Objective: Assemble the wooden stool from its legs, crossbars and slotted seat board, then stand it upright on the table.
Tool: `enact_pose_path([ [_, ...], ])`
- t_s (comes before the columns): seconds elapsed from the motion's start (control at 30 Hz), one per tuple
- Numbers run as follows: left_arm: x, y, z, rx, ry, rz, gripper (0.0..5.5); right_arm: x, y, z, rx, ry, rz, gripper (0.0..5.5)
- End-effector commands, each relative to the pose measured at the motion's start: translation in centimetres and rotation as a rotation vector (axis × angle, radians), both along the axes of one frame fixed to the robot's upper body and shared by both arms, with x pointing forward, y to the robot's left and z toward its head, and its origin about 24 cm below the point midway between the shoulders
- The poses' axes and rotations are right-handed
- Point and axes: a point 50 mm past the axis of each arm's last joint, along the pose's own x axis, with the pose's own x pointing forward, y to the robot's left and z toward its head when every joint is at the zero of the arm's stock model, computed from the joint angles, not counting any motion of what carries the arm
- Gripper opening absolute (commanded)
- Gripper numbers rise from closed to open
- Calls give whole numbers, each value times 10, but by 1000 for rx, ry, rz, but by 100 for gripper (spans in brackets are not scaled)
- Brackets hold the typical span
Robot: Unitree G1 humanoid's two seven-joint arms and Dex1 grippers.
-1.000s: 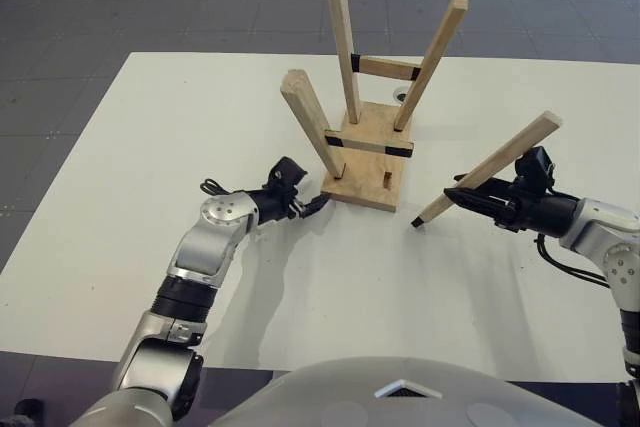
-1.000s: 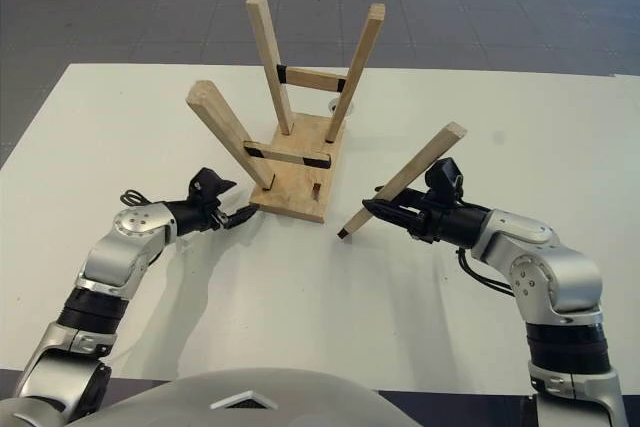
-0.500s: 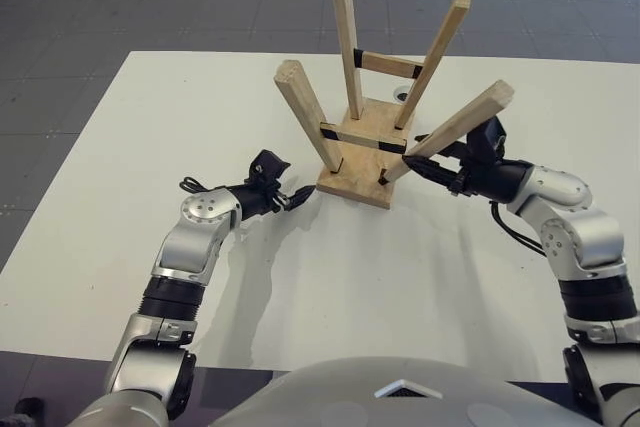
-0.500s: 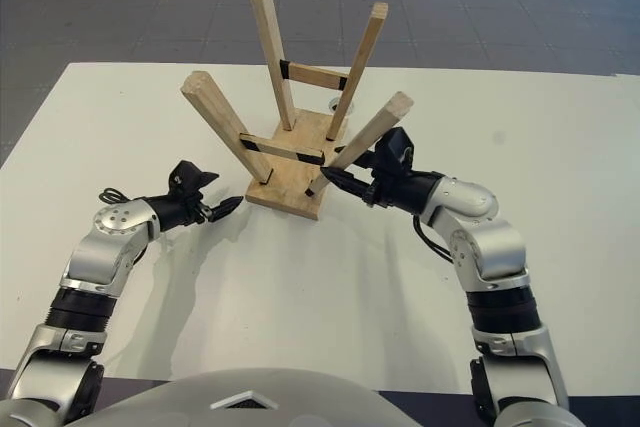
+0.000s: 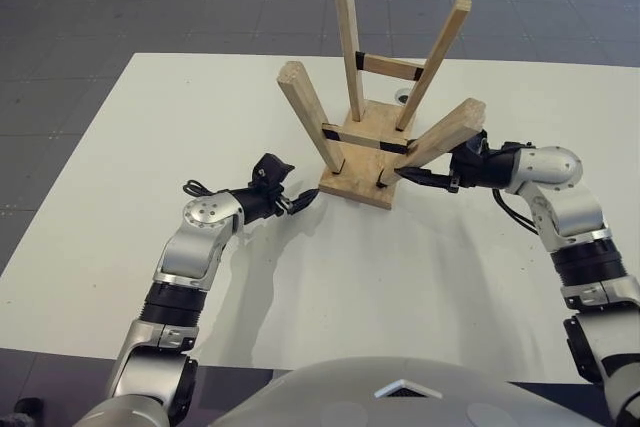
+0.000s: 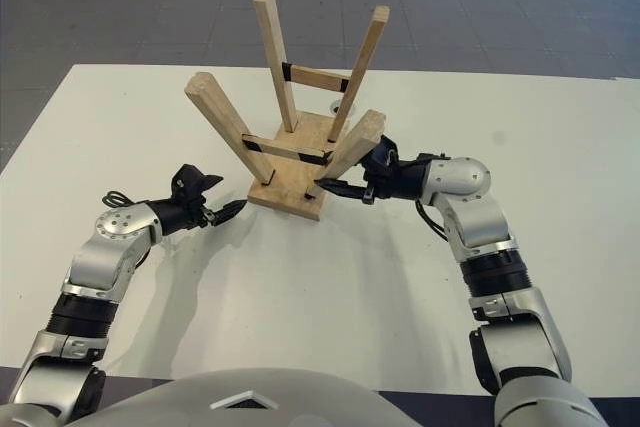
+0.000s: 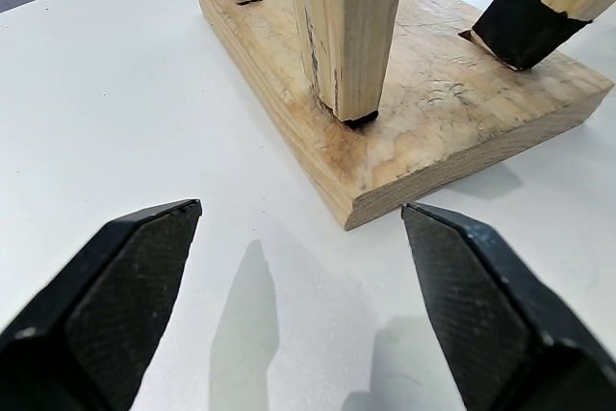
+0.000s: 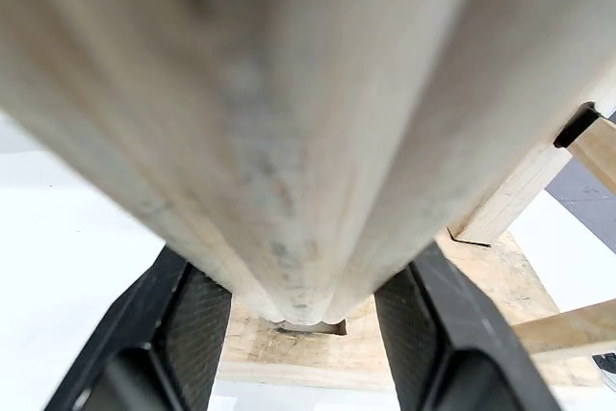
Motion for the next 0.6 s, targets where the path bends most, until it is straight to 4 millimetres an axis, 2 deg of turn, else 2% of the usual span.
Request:
enact_pose_path([
  [0.03,-4,2,-2,-3,11,16,386,-10,-28,-23,-88,161,-86,203],
  [0.17,-6,0,-3,-11,17,11,386,-12,-30,-21,10,222,-134,203],
  [0.27,-5,0,-1,-9,15,1,386,-15,-37,-24,-8,239,-147,203],
  [0.37,-5,0,-1,-8,16,-8,386,-10,-43,-20,-37,185,-165,203],
  [0.53,-6,-2,-1,-11,20,-23,386,-13,-38,-4,-47,93,-127,203],
  [0.6,-7,-2,-2,-10,21,-24,386,-20,-33,-6,-45,109,-101,203],
])
